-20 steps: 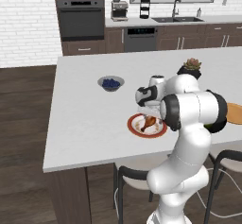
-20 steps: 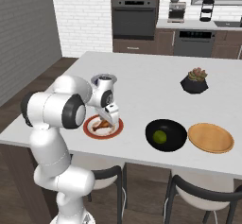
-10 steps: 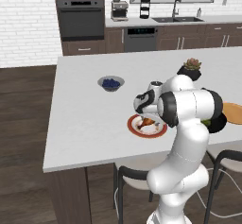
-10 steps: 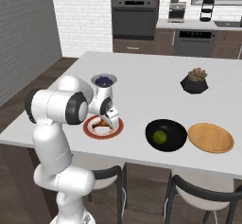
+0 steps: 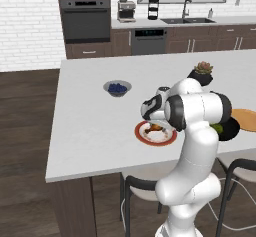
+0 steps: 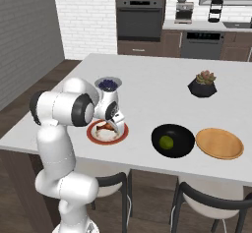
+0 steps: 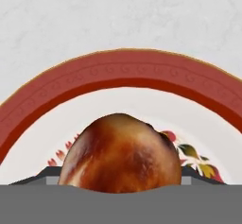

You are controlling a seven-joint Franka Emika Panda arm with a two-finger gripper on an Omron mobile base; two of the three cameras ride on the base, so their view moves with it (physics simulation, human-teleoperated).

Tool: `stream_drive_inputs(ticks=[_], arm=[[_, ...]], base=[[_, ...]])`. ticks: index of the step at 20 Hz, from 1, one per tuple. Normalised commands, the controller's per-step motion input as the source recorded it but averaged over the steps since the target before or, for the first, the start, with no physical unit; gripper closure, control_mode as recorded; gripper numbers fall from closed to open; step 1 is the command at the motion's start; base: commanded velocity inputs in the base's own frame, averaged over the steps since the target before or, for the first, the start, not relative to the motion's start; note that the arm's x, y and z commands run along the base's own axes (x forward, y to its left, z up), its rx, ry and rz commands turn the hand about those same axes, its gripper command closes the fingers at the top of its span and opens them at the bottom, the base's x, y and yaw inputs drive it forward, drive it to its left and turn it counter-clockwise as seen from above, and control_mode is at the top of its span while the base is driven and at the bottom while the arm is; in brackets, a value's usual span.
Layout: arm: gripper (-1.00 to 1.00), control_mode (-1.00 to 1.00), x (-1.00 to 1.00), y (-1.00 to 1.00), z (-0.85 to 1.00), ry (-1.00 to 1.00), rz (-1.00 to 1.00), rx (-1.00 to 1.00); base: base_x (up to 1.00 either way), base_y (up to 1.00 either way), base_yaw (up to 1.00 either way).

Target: Pick the chicken drumstick and lime from their plates and place them in the bowl. Then put the bowl in the fridge.

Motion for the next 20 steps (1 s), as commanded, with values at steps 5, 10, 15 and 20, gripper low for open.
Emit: stream_drive_inputs(ticks=[5, 10, 15, 20], arm=[[1.0, -1.0, -0.36, -0.22, 0.33, -0.07, 0.0, 0.03], [1.0, -1.0, -0.72, -0.55, 1.0, -0.07, 0.0, 0.02], [1.0, -1.0, -0.44, -0.82, 0.72, 0.0, 0.0, 0.0], [1.0, -1.0, -0.17, -0.71, 0.34, 0.0, 0.0, -0.08]], base=[[0.0, 0.0, 0.0], [0.0, 0.0, 0.0], [0.0, 0.0, 0.0], [0.0, 0.0, 0.0]])
